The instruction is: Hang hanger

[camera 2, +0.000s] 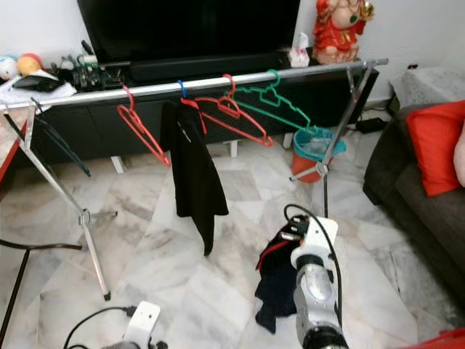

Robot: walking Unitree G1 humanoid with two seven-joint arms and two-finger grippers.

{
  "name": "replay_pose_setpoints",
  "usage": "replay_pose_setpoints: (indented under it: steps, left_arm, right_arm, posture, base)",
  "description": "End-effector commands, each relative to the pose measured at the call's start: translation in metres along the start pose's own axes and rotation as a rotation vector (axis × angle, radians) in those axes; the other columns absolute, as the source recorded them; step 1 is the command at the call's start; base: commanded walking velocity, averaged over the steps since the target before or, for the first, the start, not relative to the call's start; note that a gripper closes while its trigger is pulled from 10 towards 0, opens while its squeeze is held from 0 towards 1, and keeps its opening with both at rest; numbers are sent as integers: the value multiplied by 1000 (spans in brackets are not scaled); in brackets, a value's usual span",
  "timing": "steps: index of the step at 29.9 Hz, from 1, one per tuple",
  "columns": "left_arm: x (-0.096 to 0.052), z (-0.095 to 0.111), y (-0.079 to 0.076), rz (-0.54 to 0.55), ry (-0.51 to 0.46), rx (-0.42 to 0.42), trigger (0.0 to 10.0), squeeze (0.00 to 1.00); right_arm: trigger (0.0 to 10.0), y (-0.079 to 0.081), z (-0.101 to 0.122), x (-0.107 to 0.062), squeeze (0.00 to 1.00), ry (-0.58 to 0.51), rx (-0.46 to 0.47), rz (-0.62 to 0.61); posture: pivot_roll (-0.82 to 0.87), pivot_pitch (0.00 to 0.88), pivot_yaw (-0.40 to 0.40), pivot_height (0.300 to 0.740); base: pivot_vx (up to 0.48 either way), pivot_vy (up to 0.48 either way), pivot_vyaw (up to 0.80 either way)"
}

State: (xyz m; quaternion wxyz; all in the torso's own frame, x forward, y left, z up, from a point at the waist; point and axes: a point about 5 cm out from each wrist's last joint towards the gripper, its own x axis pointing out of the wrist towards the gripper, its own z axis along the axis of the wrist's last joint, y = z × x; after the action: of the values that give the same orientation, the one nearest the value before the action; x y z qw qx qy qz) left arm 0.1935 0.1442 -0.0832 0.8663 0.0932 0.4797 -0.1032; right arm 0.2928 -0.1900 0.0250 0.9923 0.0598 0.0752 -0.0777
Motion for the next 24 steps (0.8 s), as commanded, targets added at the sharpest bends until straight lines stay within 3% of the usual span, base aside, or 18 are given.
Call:
replay_pose_setpoints:
  steps: [1, 24]
  left_arm:
    - [0, -3, 2, 8, 4, -15, 10000, 0]
    - [0, -2, 2, 7, 2, -18, 10000, 0]
  right_arm:
    - [10000, 4, 5, 2, 0, -30, -1, 14]
    - [10000, 8, 5, 3, 0, -29, -17, 36]
  posture:
    - [-27, 14, -2, 740]
    - [-27, 18, -3, 740]
  base:
    - [255, 0, 0]
    - [264, 0, 0]
